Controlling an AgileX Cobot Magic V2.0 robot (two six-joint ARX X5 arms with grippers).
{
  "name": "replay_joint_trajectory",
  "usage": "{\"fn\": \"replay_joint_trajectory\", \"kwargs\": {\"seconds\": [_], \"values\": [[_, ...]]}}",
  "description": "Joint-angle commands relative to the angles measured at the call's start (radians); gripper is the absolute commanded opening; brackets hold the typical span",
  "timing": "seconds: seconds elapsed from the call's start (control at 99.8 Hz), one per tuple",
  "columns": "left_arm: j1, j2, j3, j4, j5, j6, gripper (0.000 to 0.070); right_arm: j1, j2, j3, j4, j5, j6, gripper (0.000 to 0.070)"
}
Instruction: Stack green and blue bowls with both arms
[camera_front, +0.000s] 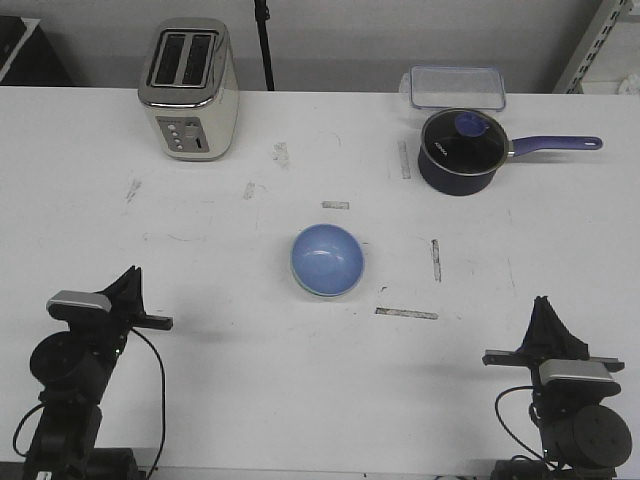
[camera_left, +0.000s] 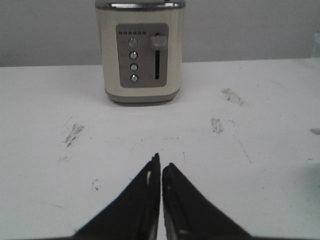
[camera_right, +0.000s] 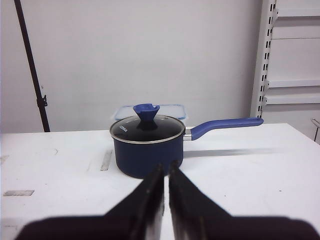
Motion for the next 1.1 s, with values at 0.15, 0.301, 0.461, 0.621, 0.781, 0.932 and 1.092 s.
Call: {"fn": "replay_joint_trajectory", "kwargs": {"seconds": [0.15,0.301,0.461,0.621,0.781,0.932,1.092], "values": [[0.002,-0.108,-0.001,-0.023,-0.001,-0.023,0.0001,0.000,-0.002,0.002,0.011,0.000,0.002,0.0009],[0.002,-0.170,-0.001,-0.017,-0.001,-0.023,0.0001,0.000,-0.002,0.002,0.011,0.000,0.002,0.0009],[0.002,-0.217,-0.001,-0.018,-0.002,-0.023,0.0001,0.000,-0.002,0.002,0.011,0.000,0.002,0.0009],[0.002,-0.248,-0.001,-0.018,-0.001,-0.023,0.0002,0.000,-0.002,0.002,0.011,0.000,0.002,0.0009],[-0.003,-0.279,-0.008,-0.027,-0.005,-0.023,0.0001,0.000,-0.002,0.002,0.011,0.000,0.002,0.0009],[-0.022,-0.320,-0.038,-0.023,-0.089,-0.014,0.0001,0.000,-0.002,0.002,0.011,0.000,0.002,0.0009],[-0.045,-0.346,-0.065,-0.026,-0.108,-0.011,0.0001,0.000,-0.002,0.002,0.011,0.000,0.002,0.0009]]}}
